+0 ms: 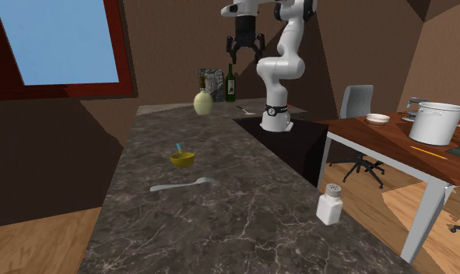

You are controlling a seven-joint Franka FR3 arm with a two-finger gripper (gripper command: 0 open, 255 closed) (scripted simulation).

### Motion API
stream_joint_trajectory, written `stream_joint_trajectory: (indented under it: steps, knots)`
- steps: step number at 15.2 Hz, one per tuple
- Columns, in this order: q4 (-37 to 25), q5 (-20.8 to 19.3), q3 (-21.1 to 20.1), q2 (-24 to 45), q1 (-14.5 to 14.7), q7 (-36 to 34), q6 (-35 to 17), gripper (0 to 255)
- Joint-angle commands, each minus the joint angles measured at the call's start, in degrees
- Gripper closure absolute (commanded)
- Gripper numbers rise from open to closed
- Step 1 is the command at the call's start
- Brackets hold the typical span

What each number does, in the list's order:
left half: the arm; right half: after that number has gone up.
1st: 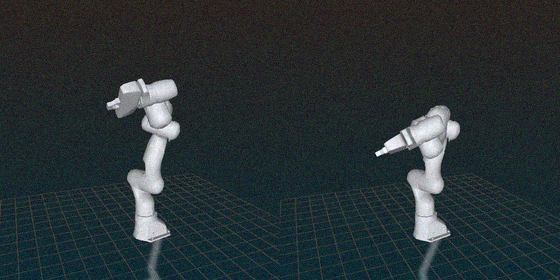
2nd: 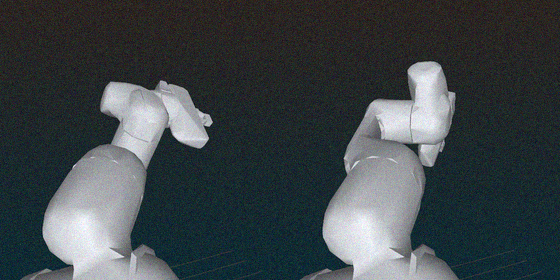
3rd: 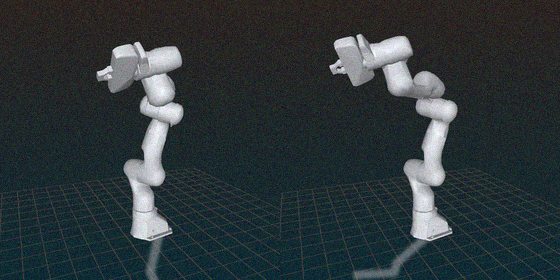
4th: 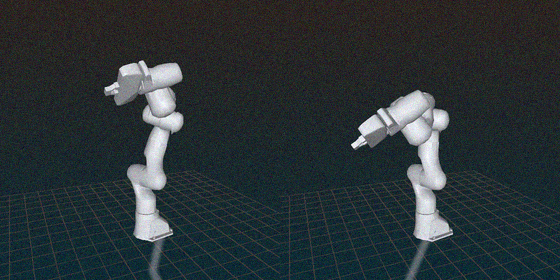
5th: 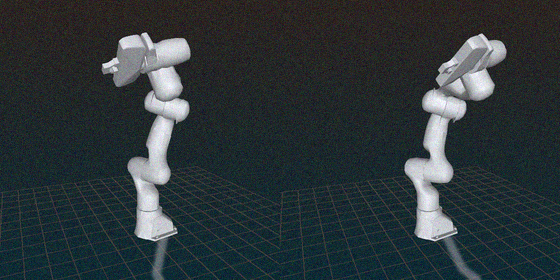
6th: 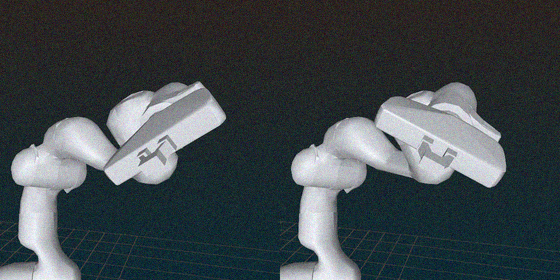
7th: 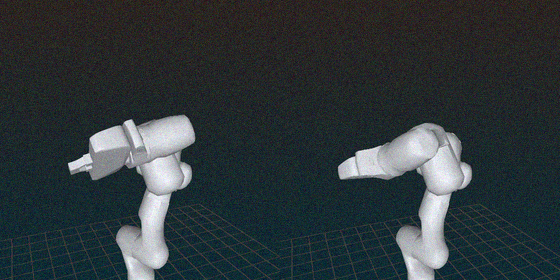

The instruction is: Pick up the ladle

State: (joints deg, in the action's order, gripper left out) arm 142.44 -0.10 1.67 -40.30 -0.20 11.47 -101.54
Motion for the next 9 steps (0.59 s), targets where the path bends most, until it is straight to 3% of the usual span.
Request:
stream_joint_trajectory:
  steps: [1,9]
  knots:
    - [2.2,-1.5,1.7,1.7,0.0,3.9,-4.7,0]
    - [5.0,-5.4,7.5,14.3,0.6,17.2,-23.0,0]
